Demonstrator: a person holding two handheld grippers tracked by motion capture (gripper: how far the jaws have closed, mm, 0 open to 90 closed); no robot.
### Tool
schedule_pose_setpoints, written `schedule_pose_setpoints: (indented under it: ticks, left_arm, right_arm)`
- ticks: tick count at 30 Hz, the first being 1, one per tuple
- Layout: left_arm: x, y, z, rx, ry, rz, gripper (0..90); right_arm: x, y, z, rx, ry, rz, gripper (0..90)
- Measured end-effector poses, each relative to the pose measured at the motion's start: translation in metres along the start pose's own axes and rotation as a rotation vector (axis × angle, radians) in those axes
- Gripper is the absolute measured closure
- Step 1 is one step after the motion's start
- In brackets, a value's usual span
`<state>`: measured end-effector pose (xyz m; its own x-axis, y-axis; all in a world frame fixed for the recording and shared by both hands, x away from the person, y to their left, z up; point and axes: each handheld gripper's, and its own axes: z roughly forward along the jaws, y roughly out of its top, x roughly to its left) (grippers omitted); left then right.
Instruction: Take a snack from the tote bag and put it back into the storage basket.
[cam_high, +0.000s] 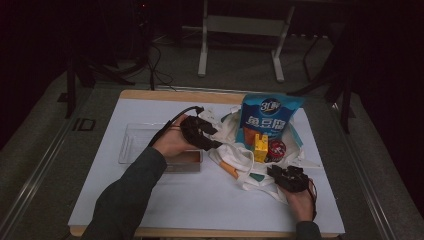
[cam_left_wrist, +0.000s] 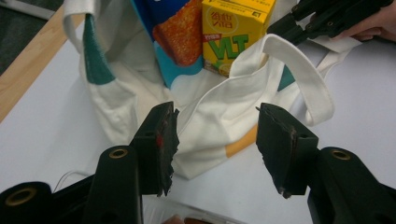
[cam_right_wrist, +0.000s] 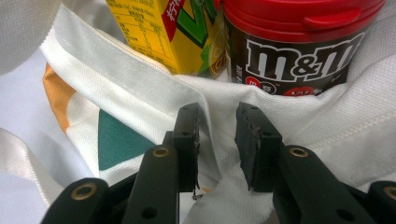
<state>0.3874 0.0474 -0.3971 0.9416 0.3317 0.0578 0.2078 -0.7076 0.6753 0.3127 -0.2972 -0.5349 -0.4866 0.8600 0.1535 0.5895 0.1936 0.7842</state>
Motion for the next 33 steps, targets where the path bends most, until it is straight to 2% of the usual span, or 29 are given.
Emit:
schedule_pose_setpoints:
  ticks: [6,11,17,22,33]
  left_arm:
    - [-0.003,0.006,0.003,-0.003,-0.002,0.017,48.0]
    - [-0.003,0.008,0.005,-0.009,0.009,0.017,48.0]
    - [-0.002,0.012,0.010,-0.025,0.021,-0.005,51.2]
    - [-0.005,0.017,0.018,-0.003,0.013,0.008,51.8]
    - [-0.006,0.023,0.028,-0.005,0.020,-0.004,51.4]
  right_arm:
    - [0.000,0.000,0.000,0.000,-0.001,0.001,69.9]
    - [0.000,0.000,0.000,0.000,-0.001,-0.001,69.9]
    - [0.000,0.000,0.000,0.001,0.000,0.000,70.0]
    - [0.000,0.000,0.000,0.000,0.000,-0.001,69.9]
    - [0.000,0.000,0.000,0.000,0.001,0.001,69.9]
